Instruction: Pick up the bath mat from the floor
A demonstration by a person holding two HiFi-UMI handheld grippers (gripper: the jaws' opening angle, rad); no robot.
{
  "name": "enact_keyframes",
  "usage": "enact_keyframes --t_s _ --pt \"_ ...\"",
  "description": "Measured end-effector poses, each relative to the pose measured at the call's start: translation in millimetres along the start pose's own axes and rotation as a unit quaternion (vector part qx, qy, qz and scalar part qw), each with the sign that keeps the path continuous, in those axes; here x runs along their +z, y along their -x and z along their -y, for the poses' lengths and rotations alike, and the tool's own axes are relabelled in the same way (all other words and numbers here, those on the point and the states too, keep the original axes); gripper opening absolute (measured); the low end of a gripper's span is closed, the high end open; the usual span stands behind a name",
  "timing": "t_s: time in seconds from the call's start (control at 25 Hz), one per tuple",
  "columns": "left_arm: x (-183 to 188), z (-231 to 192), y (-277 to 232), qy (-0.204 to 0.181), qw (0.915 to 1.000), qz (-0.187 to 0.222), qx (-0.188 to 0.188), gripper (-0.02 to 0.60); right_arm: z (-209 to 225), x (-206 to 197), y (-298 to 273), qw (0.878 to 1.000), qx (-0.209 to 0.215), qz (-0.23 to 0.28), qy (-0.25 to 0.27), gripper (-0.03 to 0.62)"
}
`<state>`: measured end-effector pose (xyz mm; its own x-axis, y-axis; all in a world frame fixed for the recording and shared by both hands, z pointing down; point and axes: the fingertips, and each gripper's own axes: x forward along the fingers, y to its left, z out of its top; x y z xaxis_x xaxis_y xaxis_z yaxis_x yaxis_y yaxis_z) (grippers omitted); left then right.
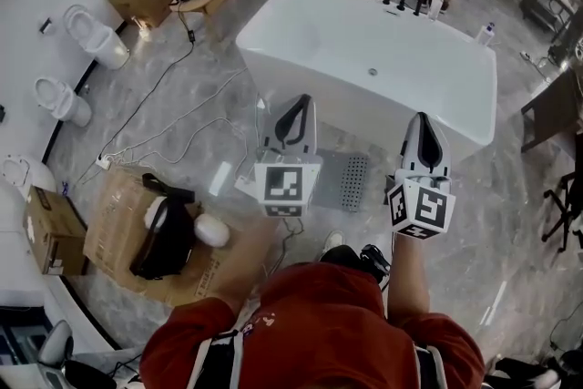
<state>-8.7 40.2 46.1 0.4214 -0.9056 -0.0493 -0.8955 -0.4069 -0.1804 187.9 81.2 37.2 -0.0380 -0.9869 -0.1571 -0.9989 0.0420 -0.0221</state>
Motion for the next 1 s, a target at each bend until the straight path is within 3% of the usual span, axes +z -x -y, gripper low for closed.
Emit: enact_keyframes --t_s 0.36,0.72,1.0 --pt "-2.4 9.9 -51.7 -0.004 0.9999 -0.008 0.009 0.017 38.5 -13.9 -42.6 1.000 0.002 -0.007 -0.010 0.012" --pt "-11.3 -0.1 -72.2 0.000 0.9997 -0.018 0.019 0.017 36.4 -24.4 -69.5 1.000 0.015 -0.015 -0.012 0.012" --pt "-20.3 -13.3 -86.6 0.007 0.9998 -0.016 0.005 0.017 28.9 -33.0 -82.2 1.000 0.000 -0.025 -0.002 0.012"
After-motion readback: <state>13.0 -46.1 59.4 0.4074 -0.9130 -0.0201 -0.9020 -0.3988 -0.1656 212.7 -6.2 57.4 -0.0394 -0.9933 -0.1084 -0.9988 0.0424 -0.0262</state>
